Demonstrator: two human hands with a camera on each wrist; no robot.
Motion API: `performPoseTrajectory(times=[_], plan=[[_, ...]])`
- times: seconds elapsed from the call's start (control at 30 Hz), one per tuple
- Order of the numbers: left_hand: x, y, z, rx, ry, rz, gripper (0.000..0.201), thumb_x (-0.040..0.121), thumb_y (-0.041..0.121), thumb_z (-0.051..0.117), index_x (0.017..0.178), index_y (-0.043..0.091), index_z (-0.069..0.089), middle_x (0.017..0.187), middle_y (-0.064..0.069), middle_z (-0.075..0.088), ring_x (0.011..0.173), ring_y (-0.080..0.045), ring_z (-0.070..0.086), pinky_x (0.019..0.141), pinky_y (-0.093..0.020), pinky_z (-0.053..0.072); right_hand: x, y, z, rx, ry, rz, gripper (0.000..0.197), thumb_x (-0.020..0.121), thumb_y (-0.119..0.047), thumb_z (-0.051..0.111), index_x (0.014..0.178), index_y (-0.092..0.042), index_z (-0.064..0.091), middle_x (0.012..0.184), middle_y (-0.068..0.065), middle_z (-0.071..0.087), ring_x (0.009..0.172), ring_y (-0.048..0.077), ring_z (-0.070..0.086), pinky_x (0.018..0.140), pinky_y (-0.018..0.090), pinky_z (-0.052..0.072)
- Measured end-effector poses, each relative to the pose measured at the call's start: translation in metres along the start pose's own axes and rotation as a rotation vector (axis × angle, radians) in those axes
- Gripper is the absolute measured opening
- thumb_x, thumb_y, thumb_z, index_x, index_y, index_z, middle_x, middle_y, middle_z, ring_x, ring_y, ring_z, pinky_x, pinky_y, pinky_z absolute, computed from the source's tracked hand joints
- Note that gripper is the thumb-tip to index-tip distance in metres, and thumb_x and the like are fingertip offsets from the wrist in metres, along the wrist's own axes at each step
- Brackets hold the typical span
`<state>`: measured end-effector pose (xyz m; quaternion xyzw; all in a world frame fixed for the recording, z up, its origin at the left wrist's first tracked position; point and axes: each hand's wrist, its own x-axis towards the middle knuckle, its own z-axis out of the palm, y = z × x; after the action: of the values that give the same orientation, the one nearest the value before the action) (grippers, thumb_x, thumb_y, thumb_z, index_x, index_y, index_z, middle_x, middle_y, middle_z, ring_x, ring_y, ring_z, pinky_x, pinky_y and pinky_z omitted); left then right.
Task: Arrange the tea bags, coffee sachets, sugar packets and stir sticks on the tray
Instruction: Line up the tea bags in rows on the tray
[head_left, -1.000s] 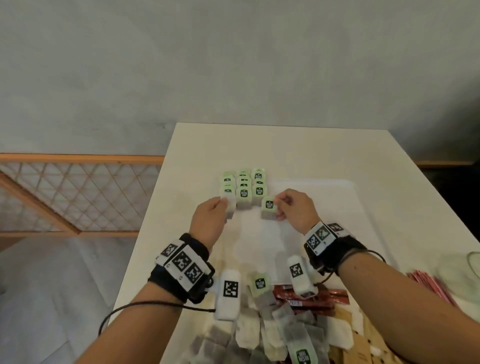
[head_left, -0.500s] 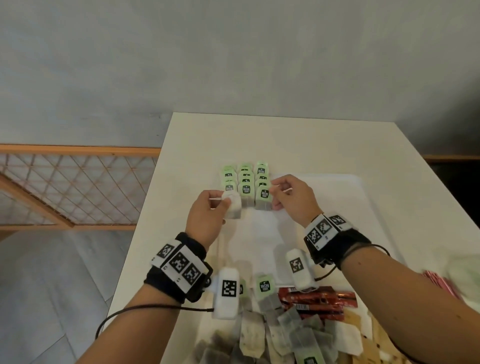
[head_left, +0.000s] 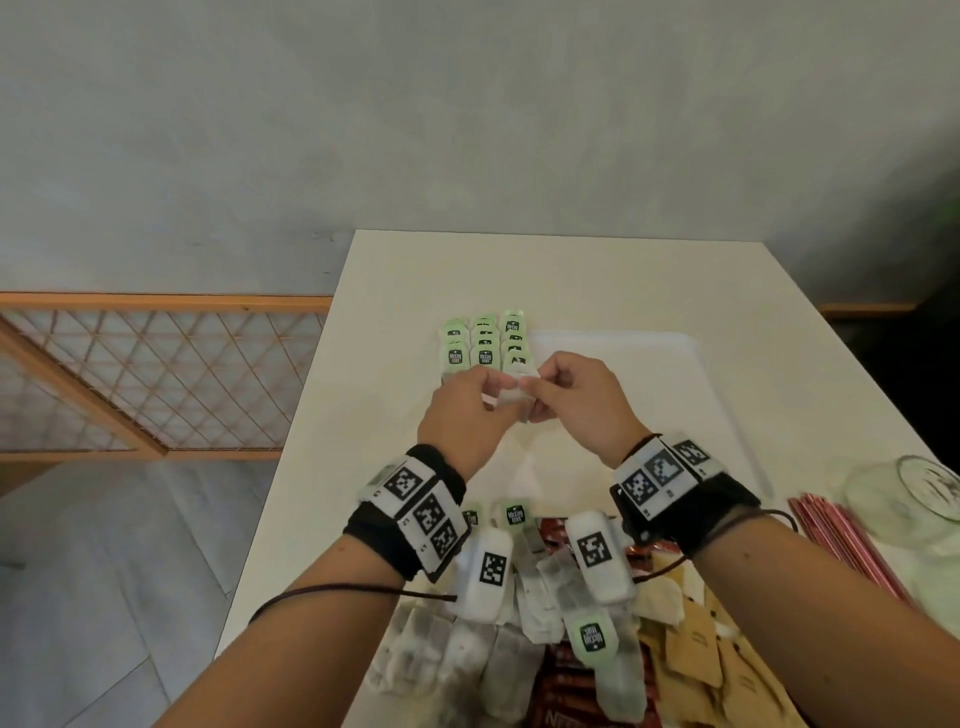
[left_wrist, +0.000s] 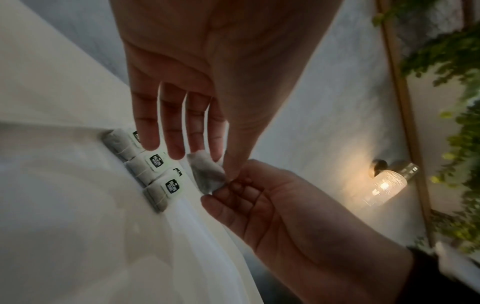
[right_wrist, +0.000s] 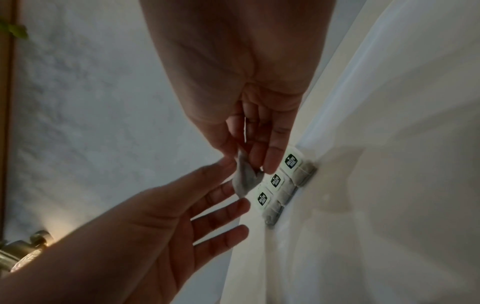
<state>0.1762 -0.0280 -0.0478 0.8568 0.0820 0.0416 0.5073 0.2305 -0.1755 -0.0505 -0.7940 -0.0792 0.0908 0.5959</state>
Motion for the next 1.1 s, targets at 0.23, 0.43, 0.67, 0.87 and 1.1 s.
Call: performPoseTrajectory(times=[0.23,0.43,0.67,0.87,1.1], plan=[[-0.007,0.006,0.007,0.123,0.019,-0.045,0.032,0.082,0.047,0.068,0.102,0.025,0.056,0.103,0.008,0.064,0.09,-0.017,0.064,0.083,-0.041,0.053,-0.012,-0.003,0.009,-0.011,-0.009,-0.021,0.018,0.089,-0.021,0.068,0.079,-0.008,0.063,0.08,0.012,0.072,0.073,0.025,0.07,0.071,0.039,0.061],[0.009,-0.006,0.006,0.055,0.057,-0.088,0.015,0.092,0.036,0.059,0.092,0.021,0.057,0.091,0.005,0.069,0.09,-0.015,0.062,0.075,-0.027,0.046,-0.007,-0.004,0.011,0.012,-0.076,0.012,0.026,0.098,-0.027,0.054,0.096,-0.01,0.073,0.086,0.008,0.073,0.069,0.018,0.068,0.073,0.034,0.061],[0.049,-0.043,-0.016,0.171,-0.01,-0.187,0.018,0.093,0.023,0.056,0.082,0.012,0.065,0.087,0.0,0.066,0.084,-0.019,0.058,0.066,-0.025,0.039,0.029,0.023,-0.002,-0.229,-0.044,0.128,0.014,0.091,-0.02,0.066,0.103,-0.012,0.067,0.093,0.006,0.068,0.064,0.014,0.065,0.066,0.032,0.06],[0.08,-0.055,-0.031,0.292,-0.055,-0.229,0.005,0.091,0.018,0.061,0.087,0.017,0.065,0.088,0.002,0.064,0.083,-0.016,0.057,0.067,-0.02,0.04,0.06,0.036,0.004,-0.32,-0.025,0.213,0.035,0.081,-0.021,0.077,0.106,-0.008,0.056,0.083,0.01,0.066,0.066,0.021,0.062,0.067,0.042,0.06],[0.101,-0.056,-0.033,0.28,-0.04,-0.253,0.016,0.085,0.015,0.067,0.098,0.022,0.06,0.103,-0.001,0.068,0.09,-0.014,0.059,0.078,-0.024,0.043,0.067,0.038,0.007,-0.318,0.016,0.2,0.04,0.078,-0.024,0.08,0.106,-0.008,0.057,0.078,0.004,0.064,0.068,0.022,0.064,0.069,0.042,0.059]])
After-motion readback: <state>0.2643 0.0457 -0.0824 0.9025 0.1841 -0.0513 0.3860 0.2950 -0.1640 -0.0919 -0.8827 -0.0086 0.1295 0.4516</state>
